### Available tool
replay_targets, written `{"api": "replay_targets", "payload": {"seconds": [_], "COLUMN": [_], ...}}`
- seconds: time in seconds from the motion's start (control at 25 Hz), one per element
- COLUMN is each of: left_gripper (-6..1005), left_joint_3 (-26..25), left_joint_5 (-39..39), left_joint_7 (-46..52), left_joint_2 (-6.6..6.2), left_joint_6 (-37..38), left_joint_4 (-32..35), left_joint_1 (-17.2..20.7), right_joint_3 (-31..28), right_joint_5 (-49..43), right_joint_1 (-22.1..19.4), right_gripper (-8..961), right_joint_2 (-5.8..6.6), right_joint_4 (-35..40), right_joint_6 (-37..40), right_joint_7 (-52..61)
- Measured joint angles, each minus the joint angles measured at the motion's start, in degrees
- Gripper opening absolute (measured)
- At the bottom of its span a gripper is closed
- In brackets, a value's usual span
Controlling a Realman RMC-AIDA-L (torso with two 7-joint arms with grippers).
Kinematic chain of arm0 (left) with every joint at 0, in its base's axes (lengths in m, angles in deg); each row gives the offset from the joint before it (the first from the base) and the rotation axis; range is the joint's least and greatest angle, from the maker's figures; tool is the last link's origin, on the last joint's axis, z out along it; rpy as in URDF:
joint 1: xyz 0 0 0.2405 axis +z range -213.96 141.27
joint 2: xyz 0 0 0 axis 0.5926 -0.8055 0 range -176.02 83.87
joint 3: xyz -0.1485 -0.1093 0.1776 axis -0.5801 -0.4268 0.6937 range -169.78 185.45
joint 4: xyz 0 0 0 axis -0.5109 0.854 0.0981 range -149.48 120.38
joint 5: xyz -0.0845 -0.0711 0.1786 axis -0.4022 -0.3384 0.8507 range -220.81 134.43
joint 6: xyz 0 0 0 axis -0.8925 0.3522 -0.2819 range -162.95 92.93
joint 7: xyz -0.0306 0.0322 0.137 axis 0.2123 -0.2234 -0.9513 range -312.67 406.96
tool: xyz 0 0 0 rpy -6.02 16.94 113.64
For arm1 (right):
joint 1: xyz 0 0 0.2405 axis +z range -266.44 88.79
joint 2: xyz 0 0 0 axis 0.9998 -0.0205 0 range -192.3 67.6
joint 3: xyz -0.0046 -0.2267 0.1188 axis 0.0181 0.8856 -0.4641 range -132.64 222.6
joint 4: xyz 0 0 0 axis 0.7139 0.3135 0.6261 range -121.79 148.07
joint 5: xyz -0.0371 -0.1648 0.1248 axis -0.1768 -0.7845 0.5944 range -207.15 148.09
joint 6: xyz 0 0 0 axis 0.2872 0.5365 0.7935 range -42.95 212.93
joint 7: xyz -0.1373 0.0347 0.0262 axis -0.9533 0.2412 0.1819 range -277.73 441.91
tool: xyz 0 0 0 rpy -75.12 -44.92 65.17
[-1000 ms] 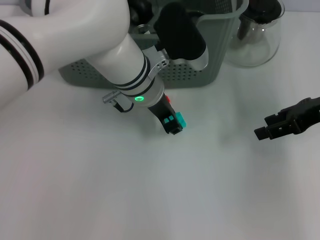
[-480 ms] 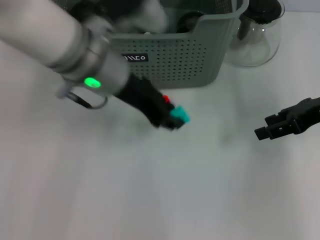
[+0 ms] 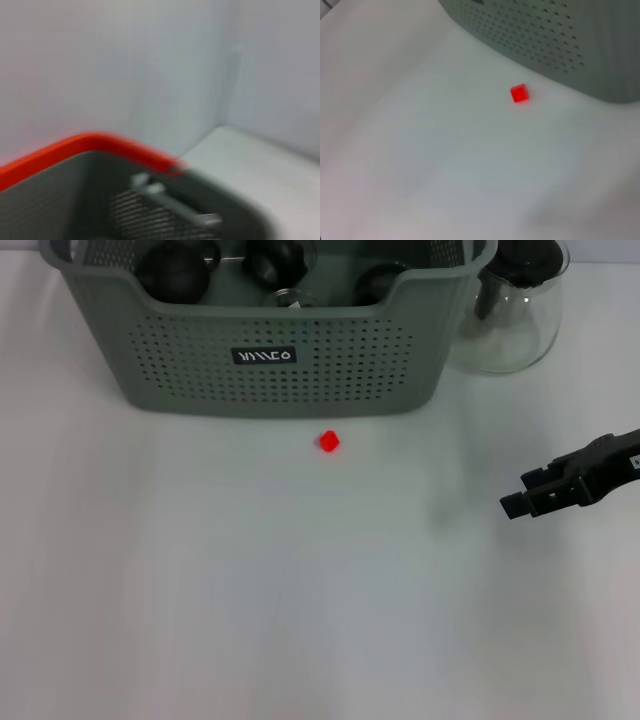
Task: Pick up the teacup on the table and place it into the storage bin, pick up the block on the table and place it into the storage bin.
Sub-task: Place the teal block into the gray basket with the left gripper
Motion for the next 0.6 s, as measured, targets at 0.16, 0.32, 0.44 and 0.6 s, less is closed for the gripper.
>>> {"api": "replay_targets", "payload": {"seconds": [0.16, 0.32, 0.44, 0.6], "left_gripper": [483, 495, 504, 515], "left_joint_3": [0.0, -0.01, 0.01, 0.46], "left_joint_5": [10.1, 16.96, 20.73, 21.58], "left_joint_7": [3.2, 6.2, 6.65, 6.65], "left_joint_2": [-0.26, -0.29, 0.5, 1.27], "left_joint_6": [-9.43, -12.44, -14.53, -16.35], "left_joint_4": [-9.76, -14.97, -16.9, -17.34], "left_joint_1": [-5.29, -8.68, -9.91, -10.01], "right_joint_3": [0.05, 0.0, -0.14, -0.2], "right_joint_5": [0.0, -0.79, -1.78, -2.35], "right_joint_1": [0.3, 0.71, 0.89, 1.05], "right_gripper": [656, 656, 656, 656], "right_joint_2": [0.05, 0.15, -0.09, -0.19], "right_joint_4": [-0.03, -0.05, -0.1, -0.3], "right_joint_6": [0.02, 0.07, 0.04, -0.08], "right_joint_7": [0.92, 1.65, 1.69, 1.69]}}
